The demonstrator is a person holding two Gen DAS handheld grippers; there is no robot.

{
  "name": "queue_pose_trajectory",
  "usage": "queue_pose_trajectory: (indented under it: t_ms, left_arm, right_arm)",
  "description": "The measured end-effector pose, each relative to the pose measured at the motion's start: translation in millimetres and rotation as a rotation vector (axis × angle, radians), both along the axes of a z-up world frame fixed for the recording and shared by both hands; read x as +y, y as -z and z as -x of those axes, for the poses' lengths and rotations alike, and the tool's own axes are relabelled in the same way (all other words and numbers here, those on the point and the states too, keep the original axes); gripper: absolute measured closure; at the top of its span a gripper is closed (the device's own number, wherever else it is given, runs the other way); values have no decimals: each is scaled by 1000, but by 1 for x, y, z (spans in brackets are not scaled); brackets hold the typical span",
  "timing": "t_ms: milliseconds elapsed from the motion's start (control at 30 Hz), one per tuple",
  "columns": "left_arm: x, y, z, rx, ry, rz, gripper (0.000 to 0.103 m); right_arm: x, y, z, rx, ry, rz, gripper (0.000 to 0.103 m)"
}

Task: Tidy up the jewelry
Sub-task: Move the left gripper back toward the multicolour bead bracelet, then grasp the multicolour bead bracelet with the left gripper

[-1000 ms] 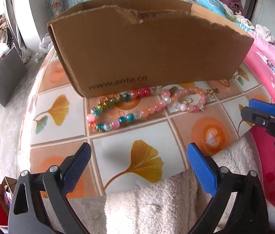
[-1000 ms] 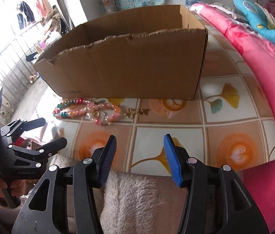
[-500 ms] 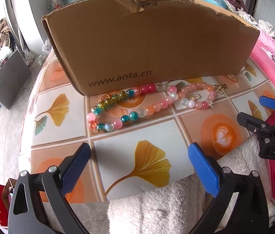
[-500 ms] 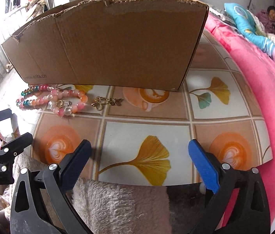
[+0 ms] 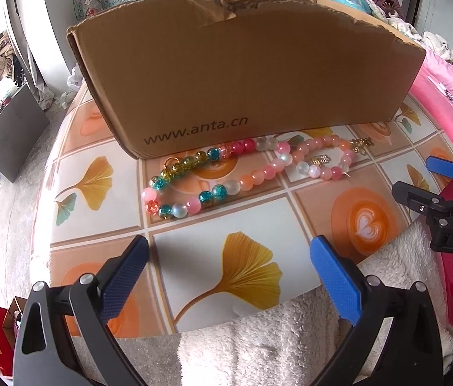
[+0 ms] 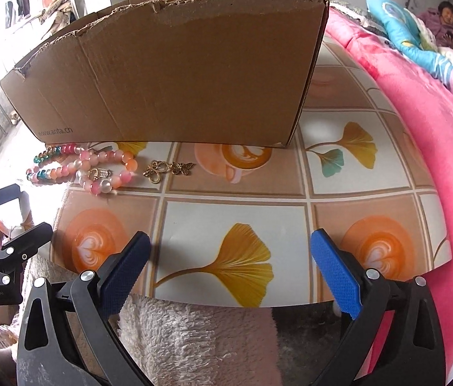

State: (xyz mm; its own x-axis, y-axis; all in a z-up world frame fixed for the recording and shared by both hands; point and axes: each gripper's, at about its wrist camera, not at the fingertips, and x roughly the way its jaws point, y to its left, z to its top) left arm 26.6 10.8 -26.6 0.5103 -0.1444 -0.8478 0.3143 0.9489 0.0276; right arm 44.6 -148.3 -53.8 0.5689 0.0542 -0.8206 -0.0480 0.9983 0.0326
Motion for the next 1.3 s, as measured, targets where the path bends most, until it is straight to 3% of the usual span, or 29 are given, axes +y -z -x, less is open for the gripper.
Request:
queue_pose_trajectory:
  t_ms: [200, 367, 467, 533, 633, 833, 1000, 1100, 1300]
  left_arm:
    - [4, 0, 2, -6, 34, 0, 4]
    - [26, -16, 1, -74, -3, 105, 9]
    - [37, -29, -1, -142, -27, 125, 20]
    - [43, -33, -6, -159, -40, 127, 34]
    - [47, -31, -19, -142, -48, 117, 51]
    - [39, -16, -38, -101, -38, 34, 72]
    - [37, -9, -43, -66, -28, -11, 79]
    - [35, -10, -43, -65, -16, -21, 93]
    - [34, -19, -36, -103, 5, 22, 93]
  right_arm:
    - [1, 0, 4, -16, 0, -2, 8]
    - [-1, -1, 1, 1, -14, -10, 8]
    - [-2, -1, -1, -2, -20, -13, 8]
    - [-2, -1, -1, -7, -30, -6, 8]
    - [-3, -1, -3, -7, -42, -9, 8]
    - [-4, -1, -5, -11, -48, -9, 8]
    - [-4, 0, -4, -14, -47, -8, 8]
    - [-5, 0, -4, -17, -46, -10, 8]
    - [-6, -3, -6, -16, -33, -7, 13]
